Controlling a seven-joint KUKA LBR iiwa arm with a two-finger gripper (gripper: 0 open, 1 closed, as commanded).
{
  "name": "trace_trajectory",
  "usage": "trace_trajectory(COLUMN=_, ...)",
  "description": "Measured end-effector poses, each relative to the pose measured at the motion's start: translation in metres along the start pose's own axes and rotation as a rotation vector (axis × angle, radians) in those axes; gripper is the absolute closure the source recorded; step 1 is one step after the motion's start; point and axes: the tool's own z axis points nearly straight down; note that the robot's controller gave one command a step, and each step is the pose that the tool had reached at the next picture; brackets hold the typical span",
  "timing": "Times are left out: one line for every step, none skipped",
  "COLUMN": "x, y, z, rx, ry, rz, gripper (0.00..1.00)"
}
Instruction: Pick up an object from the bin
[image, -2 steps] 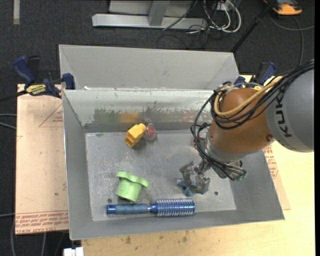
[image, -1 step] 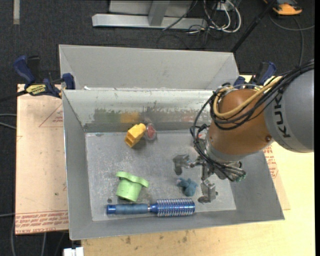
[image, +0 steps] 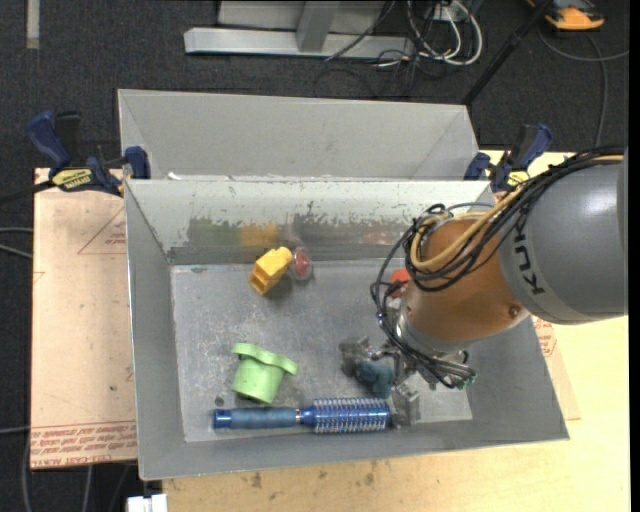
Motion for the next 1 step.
trace_trajectory(x=-0.0015, y=-0.0006, z=-0.004, rx=0.003, ry=-0.005, rz=-0.002, gripper=1.0)
